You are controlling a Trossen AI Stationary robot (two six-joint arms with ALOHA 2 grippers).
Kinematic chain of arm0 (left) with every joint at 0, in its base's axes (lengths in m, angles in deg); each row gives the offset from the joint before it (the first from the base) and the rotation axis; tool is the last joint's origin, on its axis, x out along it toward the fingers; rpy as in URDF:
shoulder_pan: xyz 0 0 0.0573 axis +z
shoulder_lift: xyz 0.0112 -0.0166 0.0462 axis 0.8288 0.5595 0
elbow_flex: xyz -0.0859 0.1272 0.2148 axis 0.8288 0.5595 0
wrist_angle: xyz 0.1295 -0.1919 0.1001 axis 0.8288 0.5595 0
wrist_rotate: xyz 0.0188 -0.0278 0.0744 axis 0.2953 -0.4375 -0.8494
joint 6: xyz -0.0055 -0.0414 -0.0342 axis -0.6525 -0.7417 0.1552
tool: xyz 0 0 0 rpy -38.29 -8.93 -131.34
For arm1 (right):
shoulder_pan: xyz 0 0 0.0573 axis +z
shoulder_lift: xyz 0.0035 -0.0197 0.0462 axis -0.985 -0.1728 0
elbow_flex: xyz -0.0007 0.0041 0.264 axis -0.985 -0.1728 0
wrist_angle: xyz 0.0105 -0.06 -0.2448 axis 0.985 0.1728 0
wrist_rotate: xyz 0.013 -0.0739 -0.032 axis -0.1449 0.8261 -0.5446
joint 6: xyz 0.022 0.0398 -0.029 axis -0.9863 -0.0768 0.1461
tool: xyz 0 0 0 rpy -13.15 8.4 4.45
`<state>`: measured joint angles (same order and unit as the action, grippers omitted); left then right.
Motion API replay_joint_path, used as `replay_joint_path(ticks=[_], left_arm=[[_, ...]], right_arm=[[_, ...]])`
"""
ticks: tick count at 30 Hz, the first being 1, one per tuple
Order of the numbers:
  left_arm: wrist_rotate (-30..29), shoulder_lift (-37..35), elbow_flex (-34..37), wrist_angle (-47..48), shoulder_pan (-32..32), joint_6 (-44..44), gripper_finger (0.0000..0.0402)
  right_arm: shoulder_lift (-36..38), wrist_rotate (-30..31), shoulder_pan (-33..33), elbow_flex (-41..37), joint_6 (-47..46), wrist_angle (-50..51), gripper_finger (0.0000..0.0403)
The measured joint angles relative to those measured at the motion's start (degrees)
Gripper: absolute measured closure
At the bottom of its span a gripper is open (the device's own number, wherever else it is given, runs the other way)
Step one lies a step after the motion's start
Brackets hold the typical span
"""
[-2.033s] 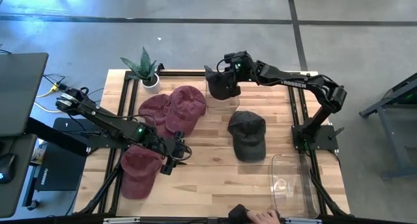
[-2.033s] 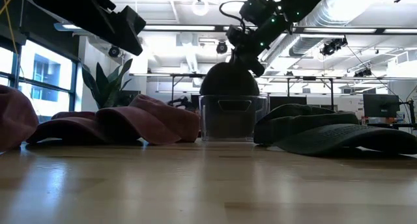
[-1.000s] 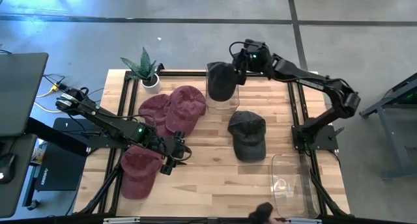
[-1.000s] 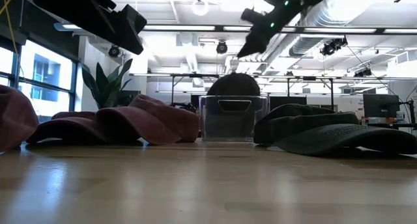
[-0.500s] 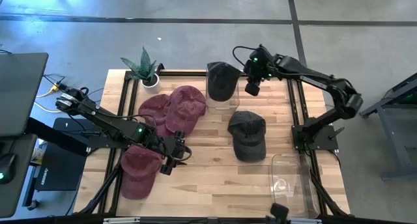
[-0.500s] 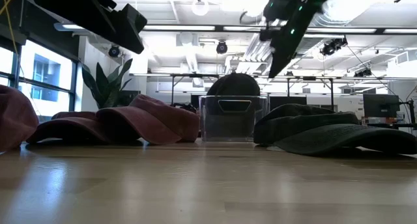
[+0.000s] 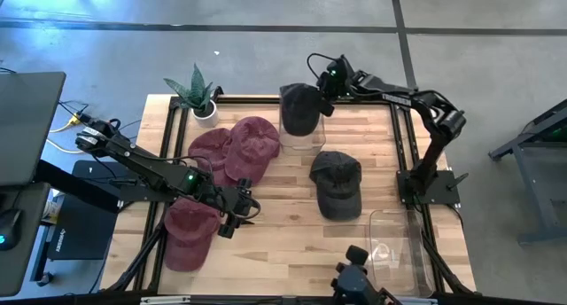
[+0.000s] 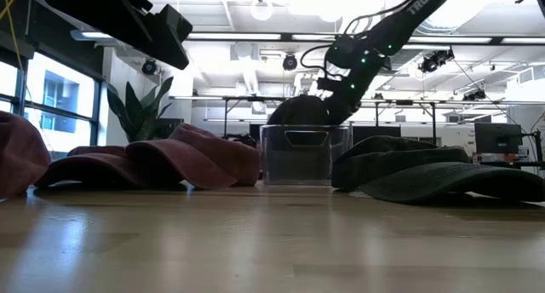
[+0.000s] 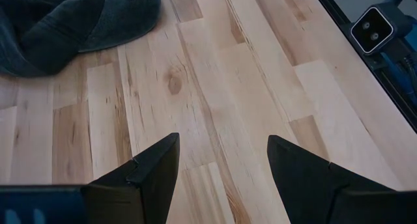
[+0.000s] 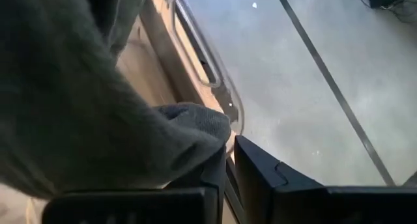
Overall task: Pick & Place hat
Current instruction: Put the left black cap into the top transparent bin, then put the top right red cap into the bottom transparent bin
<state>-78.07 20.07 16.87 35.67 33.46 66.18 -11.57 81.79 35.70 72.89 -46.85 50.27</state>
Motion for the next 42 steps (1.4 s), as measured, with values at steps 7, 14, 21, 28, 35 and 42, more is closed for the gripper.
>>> replay_joint_path(ticks=[7, 14, 21, 28, 35, 42], left_arm=[[0.0, 0.0, 0.0, 0.0, 0.0, 0.0, 0.0175], [0.0, 0.0, 0.0, 0.0, 0.0, 0.0, 0.0175], [0.0, 0.0, 0.0, 0.0, 0.0, 0.0, 0.0175], [-1.6, 0.0, 0.0, 0.0, 0.0, -0.1, 0.0175], [-1.6, 0.0, 0.0, 0.7, 0.0, -0.1, 0.0175], [-5.1, 0.0, 0.0, 1.5, 0.0, -0.2, 0.0175]], right_arm=[[0.0, 1.3, 0.0, 0.0, -1.8, 0.1, 0.038], [0.8, 2.6, 0.0, 0.0, -4.4, 1.3, 0.031], [8.7, 16.2, 0.9, 0.0, -5.1, 11.2, 0.0239], [21.8, 16.5, 7.1, 0.0, -15.9, 21.2, 0.0242], [31.2, 12.6, 28.9, -3.2, -22.9, 25.6, 0.0258], [36.3, 15.2, 53.2, -24.5, -29.0, -4.9, 0.0269]])
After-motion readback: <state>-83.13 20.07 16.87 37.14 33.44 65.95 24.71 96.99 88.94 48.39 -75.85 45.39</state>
